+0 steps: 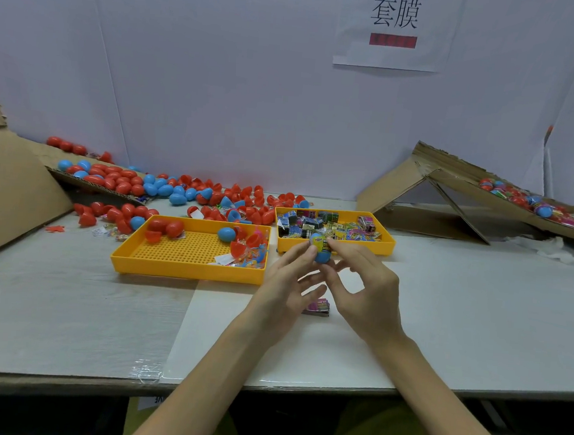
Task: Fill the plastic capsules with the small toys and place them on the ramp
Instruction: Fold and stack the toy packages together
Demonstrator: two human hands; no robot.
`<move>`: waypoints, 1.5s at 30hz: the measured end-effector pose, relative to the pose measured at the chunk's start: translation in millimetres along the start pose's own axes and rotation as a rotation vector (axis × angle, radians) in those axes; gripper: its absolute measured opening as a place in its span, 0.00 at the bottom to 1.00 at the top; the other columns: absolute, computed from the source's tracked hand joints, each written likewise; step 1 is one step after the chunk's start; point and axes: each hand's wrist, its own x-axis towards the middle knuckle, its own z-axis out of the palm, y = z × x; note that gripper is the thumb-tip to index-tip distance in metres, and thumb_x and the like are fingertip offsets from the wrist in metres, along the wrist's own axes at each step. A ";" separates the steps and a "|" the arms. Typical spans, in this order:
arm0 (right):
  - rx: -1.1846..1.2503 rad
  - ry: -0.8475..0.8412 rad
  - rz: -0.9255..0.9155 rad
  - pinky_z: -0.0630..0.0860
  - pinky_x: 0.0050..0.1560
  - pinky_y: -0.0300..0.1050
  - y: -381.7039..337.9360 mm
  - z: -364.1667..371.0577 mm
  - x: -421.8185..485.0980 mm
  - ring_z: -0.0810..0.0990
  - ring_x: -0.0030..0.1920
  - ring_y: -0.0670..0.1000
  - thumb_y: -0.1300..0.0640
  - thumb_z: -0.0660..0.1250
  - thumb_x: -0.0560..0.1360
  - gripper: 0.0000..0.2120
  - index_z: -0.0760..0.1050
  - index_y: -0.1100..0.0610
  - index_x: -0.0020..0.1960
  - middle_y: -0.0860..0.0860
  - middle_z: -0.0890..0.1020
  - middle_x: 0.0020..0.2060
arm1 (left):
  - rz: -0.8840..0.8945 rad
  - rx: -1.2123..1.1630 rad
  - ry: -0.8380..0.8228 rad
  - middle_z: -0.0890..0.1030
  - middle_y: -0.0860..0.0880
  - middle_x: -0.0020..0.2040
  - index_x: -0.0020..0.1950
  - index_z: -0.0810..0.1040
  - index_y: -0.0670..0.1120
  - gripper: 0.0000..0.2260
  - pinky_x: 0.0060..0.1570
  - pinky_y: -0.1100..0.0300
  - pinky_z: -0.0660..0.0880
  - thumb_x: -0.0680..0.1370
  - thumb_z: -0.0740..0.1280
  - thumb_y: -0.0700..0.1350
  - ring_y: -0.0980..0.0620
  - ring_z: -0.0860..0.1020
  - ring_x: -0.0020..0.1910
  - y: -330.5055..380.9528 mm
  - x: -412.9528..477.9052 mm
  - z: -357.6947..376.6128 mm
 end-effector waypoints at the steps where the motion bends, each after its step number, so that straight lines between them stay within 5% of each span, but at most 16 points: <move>1: 0.006 0.007 0.008 0.79 0.49 0.37 -0.1 0.3 -0.4 0.81 0.44 0.47 0.63 0.74 0.73 0.17 0.80 0.60 0.62 0.52 0.84 0.51 | 0.010 0.010 0.009 0.84 0.46 0.56 0.68 0.73 0.49 0.26 0.53 0.57 0.78 0.72 0.70 0.54 0.51 0.83 0.53 0.0 0.7 -0.3; 6: 0.027 0.019 0.048 0.73 0.42 0.28 -0.1 1.5 -0.6 0.79 0.41 0.45 0.58 0.70 0.76 0.16 0.78 0.56 0.63 0.49 0.82 0.52 | 0.037 0.099 0.105 0.80 0.45 0.44 0.77 0.63 0.43 0.30 0.37 0.59 0.77 0.79 0.67 0.51 0.53 0.79 0.36 -3.6 5.9 -1.8; 10: 0.058 -0.057 0.083 0.70 0.42 0.25 -0.7 3.0 0.0 0.79 0.41 0.43 0.58 0.68 0.77 0.19 0.75 0.55 0.68 0.47 0.80 0.55 | 0.127 0.239 0.113 0.80 0.45 0.40 0.70 0.73 0.45 0.16 0.34 0.60 0.75 0.83 0.63 0.47 0.53 0.78 0.33 -6.4 5.2 1.0; 14: 0.079 -0.045 0.085 0.71 0.40 0.25 -1.2 2.9 -0.7 0.80 0.42 0.43 0.58 0.70 0.75 0.17 0.77 0.57 0.64 0.44 0.80 0.52 | 0.211 0.321 0.134 0.83 0.49 0.38 0.58 0.80 0.49 0.08 0.35 0.63 0.77 0.84 0.61 0.45 0.53 0.81 0.35 -6.2 1.7 2.1; 24: 0.085 -0.005 0.096 0.74 0.37 0.30 0.2 2.2 -1.3 0.79 0.41 0.43 0.58 0.73 0.72 0.16 0.78 0.60 0.58 0.47 0.81 0.47 | 0.227 0.263 0.151 0.87 0.46 0.50 0.61 0.81 0.45 0.11 0.49 0.55 0.83 0.82 0.64 0.44 0.46 0.86 0.48 -6.6 -1.3 4.6; 31: 0.093 0.007 0.097 0.73 0.37 0.28 1.9 2.8 -1.4 0.80 0.39 0.44 0.59 0.74 0.71 0.16 0.77 0.61 0.57 0.45 0.80 0.46 | 0.232 0.176 0.154 0.87 0.46 0.48 0.57 0.82 0.47 0.08 0.45 0.61 0.82 0.78 0.68 0.45 0.46 0.86 0.48 -4.3 -3.5 4.9; 35: 0.127 -0.025 0.143 0.74 0.37 0.31 2.1 3.1 -0.7 0.80 0.37 0.44 0.59 0.73 0.73 0.20 0.76 0.56 0.64 0.41 0.80 0.51 | 0.232 0.134 0.141 0.87 0.46 0.49 0.54 0.84 0.50 0.13 0.46 0.60 0.82 0.70 0.72 0.50 0.46 0.86 0.49 -2.7 -3.2 3.4; 45: 0.062 -0.053 0.126 0.74 0.37 0.28 -0.8 -0.3 2.4 0.79 0.38 0.45 0.61 0.77 0.70 0.17 0.80 0.61 0.58 0.53 0.84 0.48 | 0.261 0.106 0.176 0.87 0.47 0.48 0.50 0.85 0.50 0.13 0.44 0.61 0.82 0.67 0.74 0.47 0.47 0.86 0.48 -3.2 -1.2 0.0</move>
